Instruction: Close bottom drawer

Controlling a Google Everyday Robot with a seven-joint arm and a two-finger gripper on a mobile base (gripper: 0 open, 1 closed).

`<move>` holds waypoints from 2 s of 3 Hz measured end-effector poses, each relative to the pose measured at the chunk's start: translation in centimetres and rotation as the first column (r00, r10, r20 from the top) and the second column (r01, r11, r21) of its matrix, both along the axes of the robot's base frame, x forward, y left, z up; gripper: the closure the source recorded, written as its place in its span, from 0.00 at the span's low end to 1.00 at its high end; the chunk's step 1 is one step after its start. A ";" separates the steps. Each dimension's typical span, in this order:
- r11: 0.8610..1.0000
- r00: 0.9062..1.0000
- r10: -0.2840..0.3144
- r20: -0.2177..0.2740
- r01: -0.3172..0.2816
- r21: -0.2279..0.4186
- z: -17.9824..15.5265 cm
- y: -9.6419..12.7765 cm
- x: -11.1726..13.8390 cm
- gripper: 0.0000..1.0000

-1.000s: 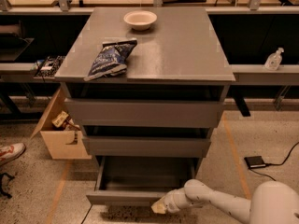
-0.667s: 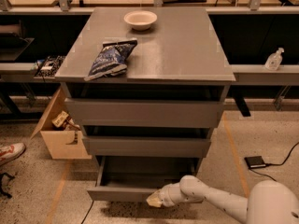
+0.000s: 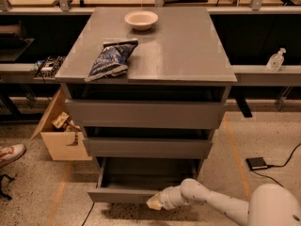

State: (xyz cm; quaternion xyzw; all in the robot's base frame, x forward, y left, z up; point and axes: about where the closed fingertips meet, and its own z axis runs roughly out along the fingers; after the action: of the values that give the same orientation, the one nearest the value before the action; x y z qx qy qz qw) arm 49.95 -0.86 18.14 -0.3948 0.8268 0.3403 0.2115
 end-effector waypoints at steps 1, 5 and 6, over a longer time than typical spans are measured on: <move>1.000 0.997 -0.002 0.083 0.002 0.006 -0.6 1.0 2.0 1.00; 1.000 0.946 -0.009 0.324 0.001 0.024 0.3 3.2 10.1 1.00; 1.000 0.920 0.008 0.393 -0.020 0.024 0.8 4.9 13.3 1.00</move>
Offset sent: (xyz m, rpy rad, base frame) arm 0.1348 0.0294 0.0039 0.0428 -0.4660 -0.0128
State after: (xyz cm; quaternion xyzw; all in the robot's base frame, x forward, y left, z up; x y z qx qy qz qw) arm 63.26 4.05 18.94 -0.4579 0.7600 0.2673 0.3759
